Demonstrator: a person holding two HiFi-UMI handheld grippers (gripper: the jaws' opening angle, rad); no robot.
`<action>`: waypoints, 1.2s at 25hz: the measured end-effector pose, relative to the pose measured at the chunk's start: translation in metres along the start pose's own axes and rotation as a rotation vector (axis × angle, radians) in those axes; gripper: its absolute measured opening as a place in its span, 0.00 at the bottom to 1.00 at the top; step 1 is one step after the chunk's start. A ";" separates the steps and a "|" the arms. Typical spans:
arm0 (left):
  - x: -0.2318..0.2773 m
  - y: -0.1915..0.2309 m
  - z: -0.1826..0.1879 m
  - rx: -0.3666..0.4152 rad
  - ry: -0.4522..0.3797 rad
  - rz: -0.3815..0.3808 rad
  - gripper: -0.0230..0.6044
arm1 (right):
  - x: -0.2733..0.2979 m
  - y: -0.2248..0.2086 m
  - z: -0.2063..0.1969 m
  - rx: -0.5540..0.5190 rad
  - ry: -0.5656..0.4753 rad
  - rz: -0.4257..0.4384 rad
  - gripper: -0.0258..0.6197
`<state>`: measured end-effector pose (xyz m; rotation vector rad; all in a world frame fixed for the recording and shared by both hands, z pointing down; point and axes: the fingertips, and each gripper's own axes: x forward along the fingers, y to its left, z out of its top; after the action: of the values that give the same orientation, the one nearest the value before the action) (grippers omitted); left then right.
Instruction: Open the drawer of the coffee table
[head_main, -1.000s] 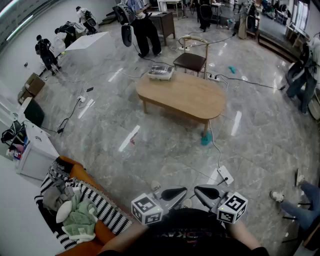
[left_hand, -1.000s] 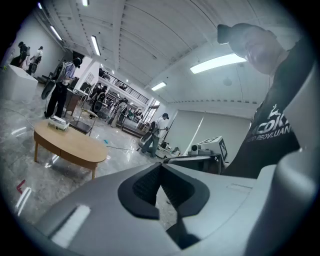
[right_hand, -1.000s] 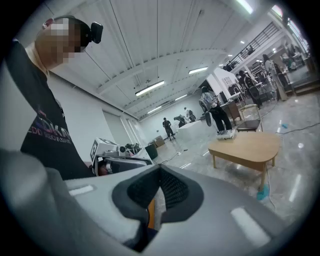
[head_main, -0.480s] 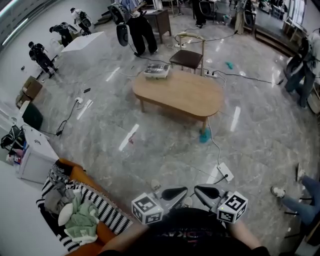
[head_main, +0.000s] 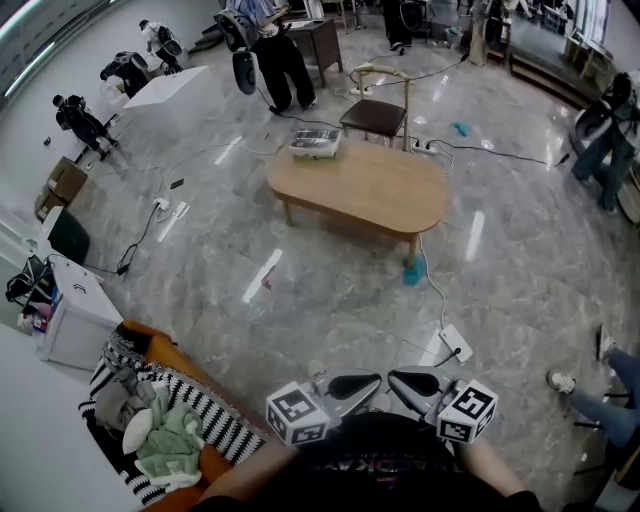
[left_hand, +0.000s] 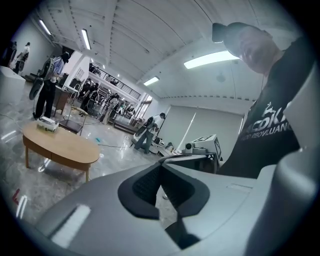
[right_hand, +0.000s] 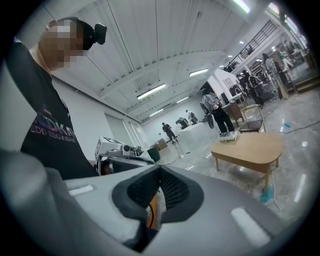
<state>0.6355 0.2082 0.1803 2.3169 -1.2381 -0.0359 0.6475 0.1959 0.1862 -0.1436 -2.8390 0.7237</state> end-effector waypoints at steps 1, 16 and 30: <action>-0.001 0.001 0.002 0.003 -0.003 0.001 0.05 | 0.002 0.001 0.002 -0.003 0.002 0.009 0.04; -0.034 0.003 0.021 0.036 -0.052 0.018 0.05 | 0.039 0.028 0.013 -0.052 0.035 0.153 0.04; -0.089 0.080 0.034 0.026 -0.136 0.052 0.05 | 0.133 0.020 0.025 -0.070 0.045 0.192 0.04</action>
<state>0.5130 0.2270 0.1681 2.3363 -1.3720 -0.1625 0.5134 0.2211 0.1787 -0.4424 -2.8347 0.6482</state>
